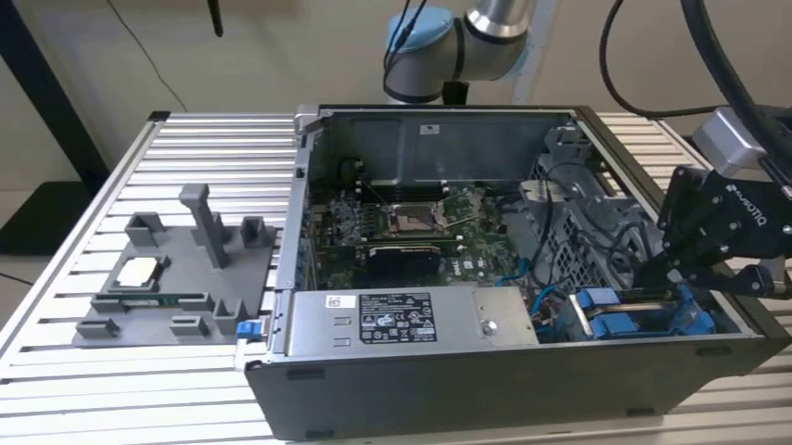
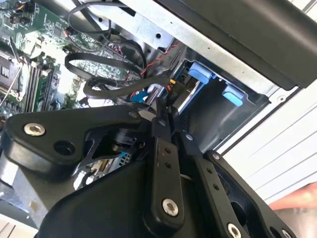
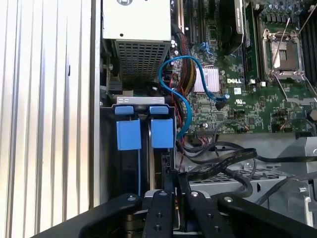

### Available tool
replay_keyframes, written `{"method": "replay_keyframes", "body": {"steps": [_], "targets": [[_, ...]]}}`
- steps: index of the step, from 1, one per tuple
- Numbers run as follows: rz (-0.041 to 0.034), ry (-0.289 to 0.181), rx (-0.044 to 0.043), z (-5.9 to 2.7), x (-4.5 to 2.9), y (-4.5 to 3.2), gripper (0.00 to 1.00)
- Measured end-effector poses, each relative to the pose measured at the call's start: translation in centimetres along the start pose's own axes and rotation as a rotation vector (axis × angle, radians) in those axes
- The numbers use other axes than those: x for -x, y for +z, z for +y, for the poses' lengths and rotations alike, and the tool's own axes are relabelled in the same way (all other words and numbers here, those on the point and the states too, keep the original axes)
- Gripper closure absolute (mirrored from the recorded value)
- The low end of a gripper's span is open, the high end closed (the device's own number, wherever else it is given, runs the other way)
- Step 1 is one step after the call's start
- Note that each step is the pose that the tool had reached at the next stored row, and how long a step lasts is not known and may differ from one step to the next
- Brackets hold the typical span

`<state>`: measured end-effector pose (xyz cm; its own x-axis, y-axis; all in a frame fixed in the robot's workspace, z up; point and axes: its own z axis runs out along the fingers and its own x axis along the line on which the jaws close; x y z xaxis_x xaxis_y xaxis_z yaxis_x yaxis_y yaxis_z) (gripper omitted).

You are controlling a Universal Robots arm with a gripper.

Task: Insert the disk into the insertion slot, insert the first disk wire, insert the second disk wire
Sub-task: 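Insert the second disk wire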

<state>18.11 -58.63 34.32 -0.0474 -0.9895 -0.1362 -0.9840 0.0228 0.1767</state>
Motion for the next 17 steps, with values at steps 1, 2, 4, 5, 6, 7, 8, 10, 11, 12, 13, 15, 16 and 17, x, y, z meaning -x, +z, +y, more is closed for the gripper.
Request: {"method": "replay_keyframes", "body": {"steps": [1,2,4,5,6,7,8,10,11,12,13,15,16,17], "targets": [[0.0001,0.0,0.0002,-0.01,-0.01,0.06,0.84],[0.0002,0.0,0.0002,-0.02,-0.01,0.1,0.84],[0.0003,0.0,0.0003,-0.03,-0.02,0.16,0.84],[0.0002,0.0,0.0003,-0.04,-0.03,0.19,0.84],[0.0002,0.0,0.0003,-0.06,-0.03,0.2,0.84],[0.0001,0.0,0.0007,-0.11,-0.04,0.21,0.84],[0.0,0.0,0.0012,-0.15,-0.06,0.2,0.84],[0.0001,0.0,0.0023,-0.27,-0.1,0.17,0.84],[0.0001,0.0,0.0026,-0.3,-0.12,0.18,0.84],[0.0,0.0,0.0026,-0.3,-0.14,0.18,0.84],[0.0,0.001,0.0026,-0.31,-0.16,0.2,0.84],[0.0001,0.0,0.0027,-0.33,-0.2,0.22,0.84],[0.0001,0.0,0.0027,-0.33,-0.21,0.23,0.84],[0.0002,0.0,0.0026,-0.34,-0.22,0.24,0.84]]}}
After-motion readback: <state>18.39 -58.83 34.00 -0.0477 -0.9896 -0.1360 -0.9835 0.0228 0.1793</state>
